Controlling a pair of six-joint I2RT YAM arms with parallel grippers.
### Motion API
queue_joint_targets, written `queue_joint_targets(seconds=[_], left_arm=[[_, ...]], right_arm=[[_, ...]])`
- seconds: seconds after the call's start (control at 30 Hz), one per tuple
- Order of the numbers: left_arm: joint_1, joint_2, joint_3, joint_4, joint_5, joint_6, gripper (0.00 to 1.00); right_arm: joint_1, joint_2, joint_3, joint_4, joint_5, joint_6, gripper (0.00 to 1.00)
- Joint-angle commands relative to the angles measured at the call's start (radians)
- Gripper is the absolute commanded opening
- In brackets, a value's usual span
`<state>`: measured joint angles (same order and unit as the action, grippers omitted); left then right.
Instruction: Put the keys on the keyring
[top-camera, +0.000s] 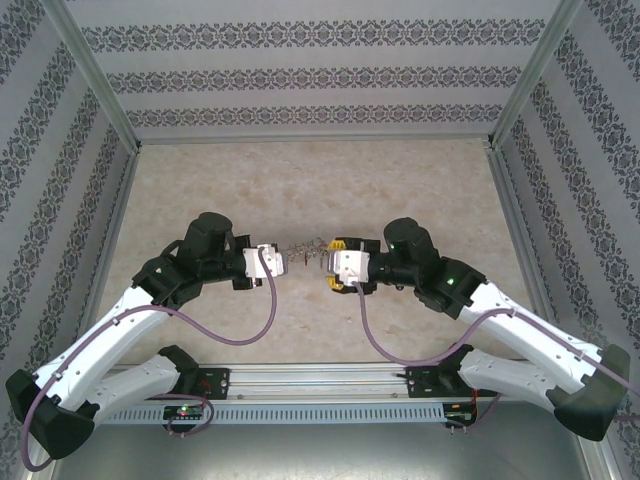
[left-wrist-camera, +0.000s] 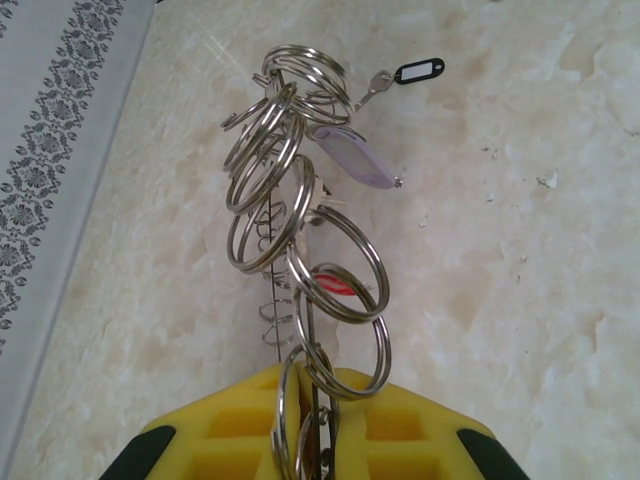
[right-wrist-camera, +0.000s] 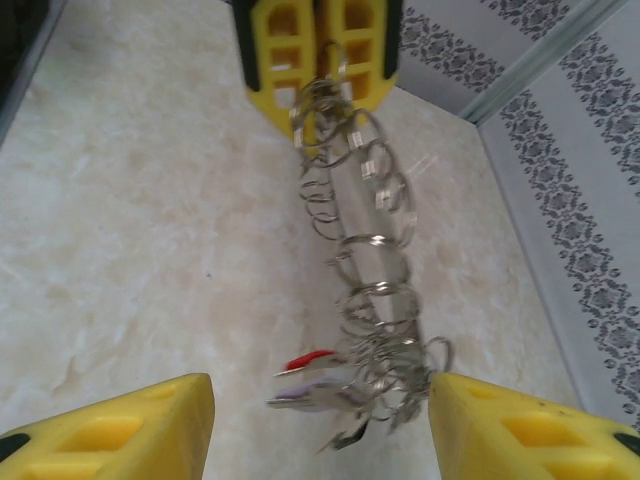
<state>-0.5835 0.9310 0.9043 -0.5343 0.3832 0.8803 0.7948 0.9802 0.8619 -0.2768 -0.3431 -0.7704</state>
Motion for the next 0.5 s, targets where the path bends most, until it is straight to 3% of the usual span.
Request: queue_joint_targets(seconds=[0.0, 0.27, 0.47], left_arm=[[-0.012, -0.027, -0.01, -0.002, 0.006, 0.049, 0.0], [-0.018, -0.027, -0.038, 0.007, 0.039, 0.092, 0.0], [-0.019, -0.031, -0.047, 0.029, 0.031, 0.136, 0.0]], right_arm=[[0.007, 0.017, 0.048, 0.05, 0.03, -0.003, 0.6], [0.028, 0.139, 0.12, 0.064, -0.121, 0.112, 0.65], [0.029, 0.227, 0.186, -0.092, -0.202, 0.082, 0.57]])
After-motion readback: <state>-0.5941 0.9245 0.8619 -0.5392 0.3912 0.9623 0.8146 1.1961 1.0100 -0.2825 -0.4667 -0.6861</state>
